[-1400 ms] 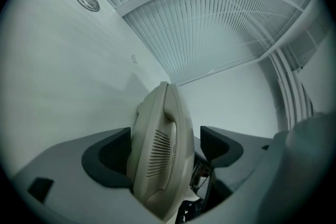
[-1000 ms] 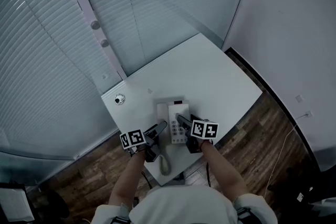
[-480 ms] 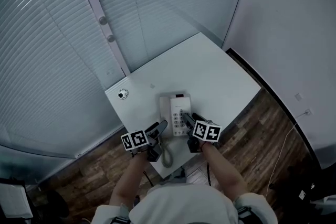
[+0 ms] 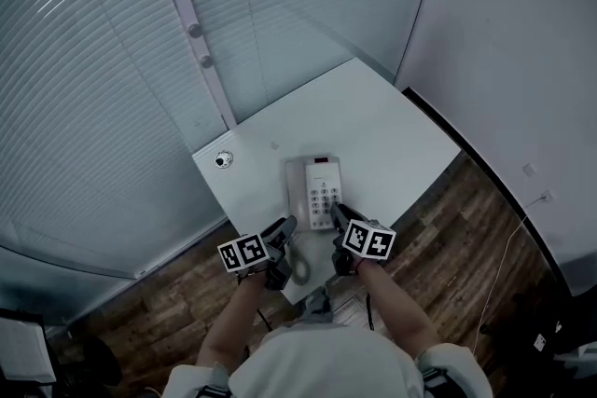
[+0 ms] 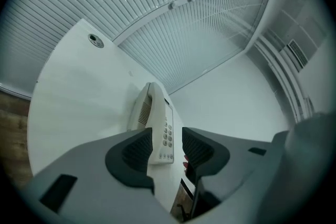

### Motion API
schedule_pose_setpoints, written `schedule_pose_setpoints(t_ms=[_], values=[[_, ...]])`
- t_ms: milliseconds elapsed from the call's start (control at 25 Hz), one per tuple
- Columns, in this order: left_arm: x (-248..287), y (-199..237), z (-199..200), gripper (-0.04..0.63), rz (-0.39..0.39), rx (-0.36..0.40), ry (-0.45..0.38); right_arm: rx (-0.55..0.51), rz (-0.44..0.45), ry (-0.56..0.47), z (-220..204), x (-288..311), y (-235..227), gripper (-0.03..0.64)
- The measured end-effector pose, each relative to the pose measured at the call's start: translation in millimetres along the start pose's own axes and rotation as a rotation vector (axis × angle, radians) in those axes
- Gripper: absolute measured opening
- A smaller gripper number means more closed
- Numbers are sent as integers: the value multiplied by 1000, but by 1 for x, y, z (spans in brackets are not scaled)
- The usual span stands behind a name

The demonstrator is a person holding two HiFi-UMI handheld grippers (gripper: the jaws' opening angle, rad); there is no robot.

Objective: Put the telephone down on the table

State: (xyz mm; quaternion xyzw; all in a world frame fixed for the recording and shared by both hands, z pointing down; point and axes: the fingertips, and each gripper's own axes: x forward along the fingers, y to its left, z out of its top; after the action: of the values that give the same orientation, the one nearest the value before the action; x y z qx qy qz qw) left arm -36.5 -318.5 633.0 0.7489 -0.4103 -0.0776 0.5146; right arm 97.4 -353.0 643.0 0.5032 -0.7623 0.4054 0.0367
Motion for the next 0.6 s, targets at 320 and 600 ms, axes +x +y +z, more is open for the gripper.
schedule_pose_setpoints(t_ms=[320, 600], values=[[-27, -9, -22, 107, 40, 45, -14, -57, 33, -29, -19, -34, 26, 52], [-52, -20, -48, 55, 67, 106, 1, -81, 67, -30, -45, -64, 49, 43]])
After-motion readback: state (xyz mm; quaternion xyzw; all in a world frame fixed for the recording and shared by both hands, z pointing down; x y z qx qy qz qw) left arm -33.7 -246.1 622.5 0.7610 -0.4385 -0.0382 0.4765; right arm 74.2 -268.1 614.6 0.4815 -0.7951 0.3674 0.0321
